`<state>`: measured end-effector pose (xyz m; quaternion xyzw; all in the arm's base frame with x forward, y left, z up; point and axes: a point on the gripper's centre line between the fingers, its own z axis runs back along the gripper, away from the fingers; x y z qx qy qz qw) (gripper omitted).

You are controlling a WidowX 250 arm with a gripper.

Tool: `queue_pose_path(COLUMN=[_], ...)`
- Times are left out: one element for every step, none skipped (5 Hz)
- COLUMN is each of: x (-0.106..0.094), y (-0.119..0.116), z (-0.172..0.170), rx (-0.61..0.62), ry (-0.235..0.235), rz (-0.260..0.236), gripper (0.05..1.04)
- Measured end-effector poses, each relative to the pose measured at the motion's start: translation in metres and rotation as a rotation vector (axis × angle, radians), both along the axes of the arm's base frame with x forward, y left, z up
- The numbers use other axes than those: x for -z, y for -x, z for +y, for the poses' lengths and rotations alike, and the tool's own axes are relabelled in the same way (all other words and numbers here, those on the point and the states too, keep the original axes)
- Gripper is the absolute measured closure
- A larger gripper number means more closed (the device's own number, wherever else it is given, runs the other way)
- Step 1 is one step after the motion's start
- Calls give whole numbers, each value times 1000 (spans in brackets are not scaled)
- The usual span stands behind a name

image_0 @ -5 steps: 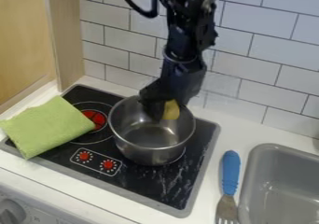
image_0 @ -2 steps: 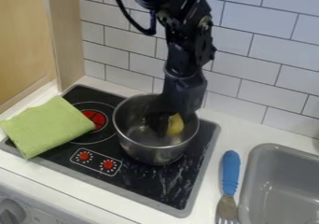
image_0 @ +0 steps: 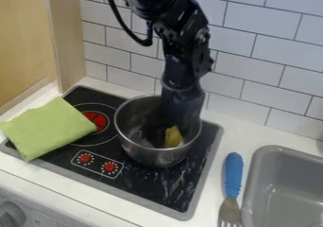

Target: Put the yellow object in the silver pot

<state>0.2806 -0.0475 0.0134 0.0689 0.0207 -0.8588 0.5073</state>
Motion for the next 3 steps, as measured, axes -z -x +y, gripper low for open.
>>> queue_pose_path(x=[0, 5, -6], y=[0, 5, 6], z=[-1, -1, 1], rx=[0, -15, -29], ry=[7, 32, 29], rz=[-6, 8, -6], gripper=[433, 352, 86])
